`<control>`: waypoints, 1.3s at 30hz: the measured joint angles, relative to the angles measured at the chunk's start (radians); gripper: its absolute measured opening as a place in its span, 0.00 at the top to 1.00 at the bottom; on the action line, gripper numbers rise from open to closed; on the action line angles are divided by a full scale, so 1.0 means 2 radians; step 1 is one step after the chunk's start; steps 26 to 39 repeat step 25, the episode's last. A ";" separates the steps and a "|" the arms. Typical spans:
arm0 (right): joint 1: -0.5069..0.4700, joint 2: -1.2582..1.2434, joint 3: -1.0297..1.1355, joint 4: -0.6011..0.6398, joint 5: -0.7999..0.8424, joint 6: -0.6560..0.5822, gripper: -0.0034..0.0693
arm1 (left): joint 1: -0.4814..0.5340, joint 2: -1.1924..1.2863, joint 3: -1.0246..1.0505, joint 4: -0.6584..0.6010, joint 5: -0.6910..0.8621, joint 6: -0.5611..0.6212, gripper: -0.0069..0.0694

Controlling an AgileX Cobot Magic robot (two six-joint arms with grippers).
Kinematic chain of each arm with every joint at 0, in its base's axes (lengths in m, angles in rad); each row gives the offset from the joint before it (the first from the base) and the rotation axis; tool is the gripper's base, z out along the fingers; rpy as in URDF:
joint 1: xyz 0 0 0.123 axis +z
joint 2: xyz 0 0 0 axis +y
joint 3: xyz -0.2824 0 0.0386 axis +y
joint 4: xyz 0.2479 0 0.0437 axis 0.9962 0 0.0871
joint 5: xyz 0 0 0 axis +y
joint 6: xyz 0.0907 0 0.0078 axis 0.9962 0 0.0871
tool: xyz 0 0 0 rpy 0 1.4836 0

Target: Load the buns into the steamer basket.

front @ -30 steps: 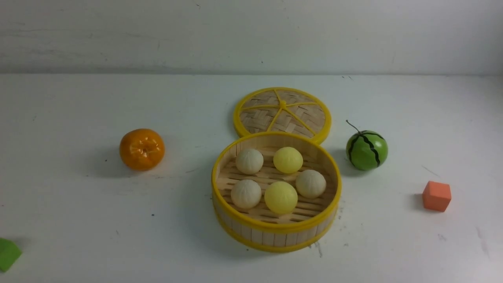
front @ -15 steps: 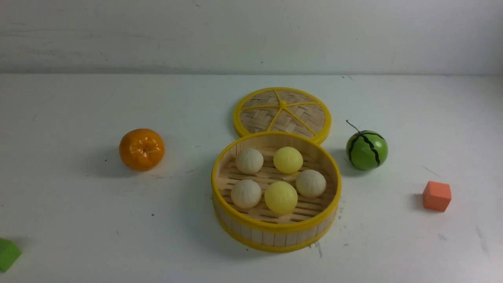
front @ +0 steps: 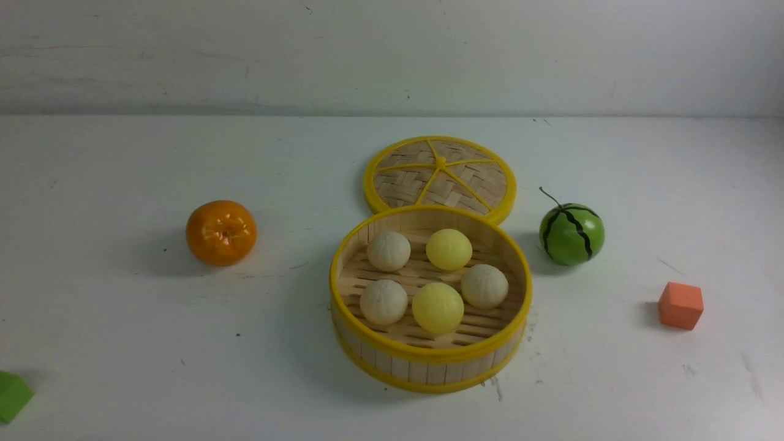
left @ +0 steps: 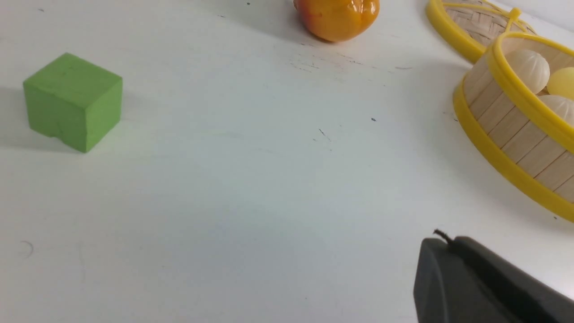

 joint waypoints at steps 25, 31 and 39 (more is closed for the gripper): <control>0.000 0.000 0.000 0.000 0.000 0.000 0.84 | 0.000 0.000 0.000 0.000 0.000 0.000 0.91; 0.000 0.000 0.000 0.000 0.000 0.000 0.84 | 0.000 0.000 0.000 0.000 0.000 0.000 0.91; 0.000 0.000 0.000 0.000 0.000 0.000 0.84 | 0.000 0.000 0.000 0.000 0.000 0.000 0.91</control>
